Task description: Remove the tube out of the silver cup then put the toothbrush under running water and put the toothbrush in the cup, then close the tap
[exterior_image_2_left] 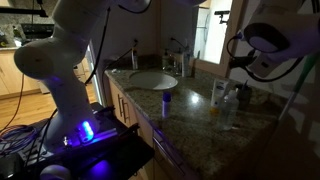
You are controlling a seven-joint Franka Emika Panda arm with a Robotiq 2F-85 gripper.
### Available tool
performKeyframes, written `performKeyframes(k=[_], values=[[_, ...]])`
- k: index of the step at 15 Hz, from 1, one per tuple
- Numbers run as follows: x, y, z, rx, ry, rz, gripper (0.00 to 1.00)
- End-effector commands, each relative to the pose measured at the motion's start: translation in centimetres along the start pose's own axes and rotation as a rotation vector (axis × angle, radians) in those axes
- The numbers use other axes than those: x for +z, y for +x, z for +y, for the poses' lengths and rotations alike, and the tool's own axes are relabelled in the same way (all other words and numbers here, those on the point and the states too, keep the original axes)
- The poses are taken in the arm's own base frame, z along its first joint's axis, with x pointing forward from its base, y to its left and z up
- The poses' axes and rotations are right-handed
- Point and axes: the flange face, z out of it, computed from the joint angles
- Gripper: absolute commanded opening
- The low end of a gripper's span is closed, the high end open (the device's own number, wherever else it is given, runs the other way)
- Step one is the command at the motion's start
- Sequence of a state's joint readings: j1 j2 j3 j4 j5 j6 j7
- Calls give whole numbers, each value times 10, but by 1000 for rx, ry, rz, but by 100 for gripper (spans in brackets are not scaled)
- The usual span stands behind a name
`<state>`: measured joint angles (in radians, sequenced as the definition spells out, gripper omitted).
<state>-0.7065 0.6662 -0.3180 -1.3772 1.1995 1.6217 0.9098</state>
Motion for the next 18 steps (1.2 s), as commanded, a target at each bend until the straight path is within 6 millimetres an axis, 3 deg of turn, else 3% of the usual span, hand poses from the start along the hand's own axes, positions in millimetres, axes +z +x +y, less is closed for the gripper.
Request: performKeyframes(k=[1,5,6,7,9,11,17,18], values=[[-33,-72,32,-73,-182,53,100],[-51,-138,63,-204,-398,50,100],[-46,-126,46,-158,-326,62,100],[-50,-139,52,-177,-359,60,100],[-54,-149,56,-191,-374,60,100],[-26,-167,66,-257,-496,60,100],[83,-244,134,-405,-800,53,100],[93,-251,144,-438,-852,57,100]])
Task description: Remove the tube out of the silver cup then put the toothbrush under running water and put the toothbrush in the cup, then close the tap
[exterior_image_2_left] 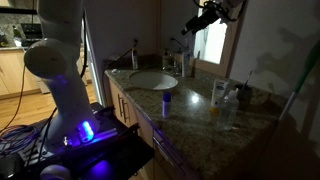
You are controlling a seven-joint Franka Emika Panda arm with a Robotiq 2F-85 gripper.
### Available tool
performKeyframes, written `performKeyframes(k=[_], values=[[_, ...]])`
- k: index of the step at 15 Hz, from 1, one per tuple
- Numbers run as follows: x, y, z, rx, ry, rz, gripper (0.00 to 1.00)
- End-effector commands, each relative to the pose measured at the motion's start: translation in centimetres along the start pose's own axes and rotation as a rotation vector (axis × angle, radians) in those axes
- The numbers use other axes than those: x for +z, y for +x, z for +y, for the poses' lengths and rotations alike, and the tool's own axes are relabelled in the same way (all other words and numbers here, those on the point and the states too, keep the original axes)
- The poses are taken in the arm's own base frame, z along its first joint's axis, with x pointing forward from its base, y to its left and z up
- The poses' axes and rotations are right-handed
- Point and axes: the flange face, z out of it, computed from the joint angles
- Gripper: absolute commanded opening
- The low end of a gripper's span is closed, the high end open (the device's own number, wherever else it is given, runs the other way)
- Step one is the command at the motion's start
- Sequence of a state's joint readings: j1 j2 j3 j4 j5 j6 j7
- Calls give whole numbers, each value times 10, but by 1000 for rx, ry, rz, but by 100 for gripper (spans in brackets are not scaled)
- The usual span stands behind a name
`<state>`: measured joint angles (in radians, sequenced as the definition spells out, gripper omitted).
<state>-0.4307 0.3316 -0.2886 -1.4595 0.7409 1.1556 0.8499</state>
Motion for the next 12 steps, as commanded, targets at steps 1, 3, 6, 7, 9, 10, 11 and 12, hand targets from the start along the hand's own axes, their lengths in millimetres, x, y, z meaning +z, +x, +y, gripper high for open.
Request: performKeyframes(k=[1,3,6,7,9,10,11,12], values=[[18,-14,-7,-27,-56,8,100],[42,-32,-13,-59,-121,18,100],[63,-45,-22,-134,-207,55,100],[75,-53,-26,-167,-247,76,100],[112,-81,-41,-234,-306,118,100],[129,-95,-49,-272,-337,135,100],[148,-112,-58,-314,-364,159,100],[162,-128,-70,-356,-374,194,100]])
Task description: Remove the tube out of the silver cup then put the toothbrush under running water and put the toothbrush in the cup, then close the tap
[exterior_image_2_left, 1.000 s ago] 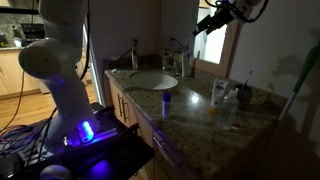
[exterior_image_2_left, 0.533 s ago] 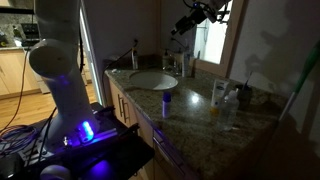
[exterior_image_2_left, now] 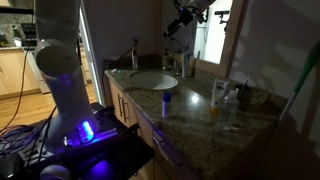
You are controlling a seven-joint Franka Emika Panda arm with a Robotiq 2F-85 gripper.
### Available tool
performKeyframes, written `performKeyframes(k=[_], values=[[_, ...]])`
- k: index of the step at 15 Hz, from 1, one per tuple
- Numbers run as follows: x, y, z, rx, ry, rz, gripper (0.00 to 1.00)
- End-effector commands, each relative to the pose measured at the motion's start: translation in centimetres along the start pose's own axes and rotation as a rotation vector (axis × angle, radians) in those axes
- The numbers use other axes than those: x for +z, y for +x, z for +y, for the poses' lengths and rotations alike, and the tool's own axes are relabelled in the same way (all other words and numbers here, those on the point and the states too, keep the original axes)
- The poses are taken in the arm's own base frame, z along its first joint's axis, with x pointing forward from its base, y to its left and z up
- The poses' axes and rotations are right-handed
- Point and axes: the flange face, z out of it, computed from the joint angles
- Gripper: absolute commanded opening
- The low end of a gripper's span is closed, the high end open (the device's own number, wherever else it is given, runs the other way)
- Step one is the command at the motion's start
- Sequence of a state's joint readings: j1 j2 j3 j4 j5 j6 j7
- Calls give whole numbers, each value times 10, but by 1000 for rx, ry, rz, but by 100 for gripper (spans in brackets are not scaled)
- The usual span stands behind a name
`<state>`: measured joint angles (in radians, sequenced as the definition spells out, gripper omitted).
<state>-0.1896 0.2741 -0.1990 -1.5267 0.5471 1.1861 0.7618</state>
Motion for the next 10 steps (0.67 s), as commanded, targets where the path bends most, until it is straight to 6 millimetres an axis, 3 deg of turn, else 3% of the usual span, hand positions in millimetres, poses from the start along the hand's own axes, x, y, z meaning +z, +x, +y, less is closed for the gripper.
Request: performKeyframes(k=[1,2,4,7,10], values=[[29,-44,-49,-161,-47,107,100],[23,-30,-38,-81,-43,56,100],[37,-49,-58,-129,-63,84,100],[34,-46,-56,-138,-58,88,100],[62,-59,-84,-222,-183,239,100]])
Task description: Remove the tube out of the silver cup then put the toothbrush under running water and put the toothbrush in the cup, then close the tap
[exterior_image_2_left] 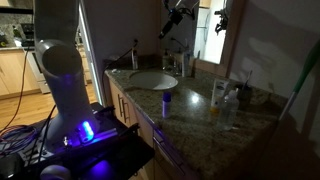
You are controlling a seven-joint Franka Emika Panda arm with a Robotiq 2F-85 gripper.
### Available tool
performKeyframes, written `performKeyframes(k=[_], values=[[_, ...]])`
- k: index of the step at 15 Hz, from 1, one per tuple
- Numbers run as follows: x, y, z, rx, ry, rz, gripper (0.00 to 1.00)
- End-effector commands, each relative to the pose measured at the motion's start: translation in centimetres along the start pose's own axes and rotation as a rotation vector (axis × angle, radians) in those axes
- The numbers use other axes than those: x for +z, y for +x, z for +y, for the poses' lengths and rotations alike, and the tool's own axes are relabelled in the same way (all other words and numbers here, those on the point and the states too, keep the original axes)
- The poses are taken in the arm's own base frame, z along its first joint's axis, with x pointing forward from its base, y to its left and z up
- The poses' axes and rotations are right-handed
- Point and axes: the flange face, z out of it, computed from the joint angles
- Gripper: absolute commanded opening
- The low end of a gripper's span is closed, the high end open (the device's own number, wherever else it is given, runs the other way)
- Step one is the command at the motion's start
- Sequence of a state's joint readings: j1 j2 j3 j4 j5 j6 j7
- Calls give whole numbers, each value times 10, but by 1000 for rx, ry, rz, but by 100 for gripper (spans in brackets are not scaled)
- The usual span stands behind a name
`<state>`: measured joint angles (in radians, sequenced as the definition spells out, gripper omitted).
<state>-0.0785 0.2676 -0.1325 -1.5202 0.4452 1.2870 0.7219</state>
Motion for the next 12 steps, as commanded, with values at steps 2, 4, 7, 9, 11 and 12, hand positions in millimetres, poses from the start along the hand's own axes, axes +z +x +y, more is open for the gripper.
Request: performKeyframes(k=[2,4,7,9,11,12], values=[[30,-22,-62,-117,-121,187,100],[36,-34,-95,-180,-87,287,100],[41,-42,-101,-183,-55,294,100],[42,-44,-109,-194,-45,310,100],[38,-41,-107,-189,-39,313,100],[46,-37,-108,-245,-58,297,100]])
